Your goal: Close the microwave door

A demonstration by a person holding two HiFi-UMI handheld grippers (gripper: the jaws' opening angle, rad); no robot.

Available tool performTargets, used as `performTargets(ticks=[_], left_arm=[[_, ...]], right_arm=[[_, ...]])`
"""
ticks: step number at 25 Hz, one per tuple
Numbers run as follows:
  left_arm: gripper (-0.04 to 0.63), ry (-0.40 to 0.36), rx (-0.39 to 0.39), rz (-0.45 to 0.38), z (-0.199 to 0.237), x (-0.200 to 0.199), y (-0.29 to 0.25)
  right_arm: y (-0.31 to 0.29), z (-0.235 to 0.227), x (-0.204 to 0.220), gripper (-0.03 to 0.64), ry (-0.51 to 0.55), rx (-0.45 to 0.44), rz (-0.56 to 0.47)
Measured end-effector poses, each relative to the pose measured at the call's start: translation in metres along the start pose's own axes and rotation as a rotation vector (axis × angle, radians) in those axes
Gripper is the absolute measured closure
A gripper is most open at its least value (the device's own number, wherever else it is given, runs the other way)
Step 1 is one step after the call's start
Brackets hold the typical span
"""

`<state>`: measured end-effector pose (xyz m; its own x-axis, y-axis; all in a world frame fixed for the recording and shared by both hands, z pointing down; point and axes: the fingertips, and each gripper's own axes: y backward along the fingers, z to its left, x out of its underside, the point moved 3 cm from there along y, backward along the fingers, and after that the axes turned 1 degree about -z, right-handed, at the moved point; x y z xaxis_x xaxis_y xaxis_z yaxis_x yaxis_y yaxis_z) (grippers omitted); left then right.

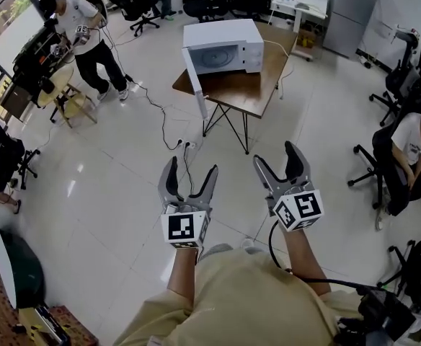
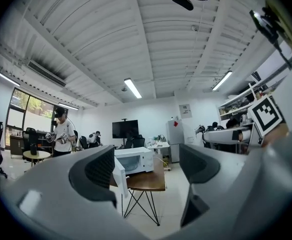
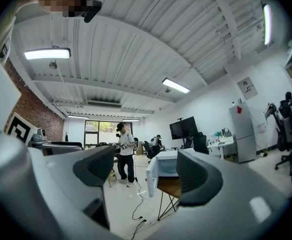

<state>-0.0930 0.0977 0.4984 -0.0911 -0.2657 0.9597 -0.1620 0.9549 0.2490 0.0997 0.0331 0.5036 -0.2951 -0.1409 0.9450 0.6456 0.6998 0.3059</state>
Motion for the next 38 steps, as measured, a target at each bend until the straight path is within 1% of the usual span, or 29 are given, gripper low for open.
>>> performTargets(ticks=[3, 6, 8, 11, 15, 17, 20, 25, 29, 33, 36, 38], left_arm=[[0.187, 0.003, -0.050, 0.034, 0.012, 0.018, -0.023], [0.187, 0.014, -0.089, 0.058, 0.026, 0.032, -0.041], [0.187, 0.018, -0.098, 0.066, 0.034, 0.039, -0.056], [0.195, 0.008, -0.069, 0.051, 0.051, 0.051, -0.083], [0.198, 0.008, -0.012, 0.020, 0.103, 0.056, -0.117], [0.198, 0.015, 0.013, -0.005, 0.129, 0.054, -0.136], [0.198, 0.013, 0.048, -0.031, 0.155, 0.048, -0.165], [0.202, 0.027, 0.090, -0.017, 0.194, 0.043, -0.211], [0.202, 0.030, 0.111, -0.014, 0.204, 0.052, -0.239], [0.206, 0.047, 0.130, 0.020, 0.207, 0.074, -0.270], [0.206, 0.086, 0.118, 0.037, 0.211, 0.085, -0.283], [0.213, 0.094, 0.102, 0.036, 0.214, 0.090, -0.297]], right_arm=[[-0.019, -0.030, 0.017, 0.235, -0.039, -0.005, 0.025], [-0.042, -0.042, 0.030, 0.235, -0.050, -0.039, 0.033], [-0.060, -0.047, 0.038, 0.235, -0.056, -0.054, 0.034], [-0.089, -0.050, 0.050, 0.235, -0.046, -0.057, 0.042], [-0.149, -0.033, 0.064, 0.235, -0.022, -0.038, 0.044], [-0.182, -0.025, 0.060, 0.235, 0.005, -0.032, 0.024], [-0.224, -0.024, 0.047, 0.235, 0.026, -0.013, -0.001], [-0.274, -0.030, 0.043, 0.235, 0.007, 0.034, -0.003], [-0.298, -0.047, 0.054, 0.236, -0.004, 0.050, 0.011], [-0.320, -0.069, 0.065, 0.236, -0.011, 0.057, 0.023], [-0.335, -0.081, 0.076, 0.236, -0.016, 0.055, 0.052], [-0.346, -0.090, 0.078, 0.236, -0.009, 0.035, 0.055]])
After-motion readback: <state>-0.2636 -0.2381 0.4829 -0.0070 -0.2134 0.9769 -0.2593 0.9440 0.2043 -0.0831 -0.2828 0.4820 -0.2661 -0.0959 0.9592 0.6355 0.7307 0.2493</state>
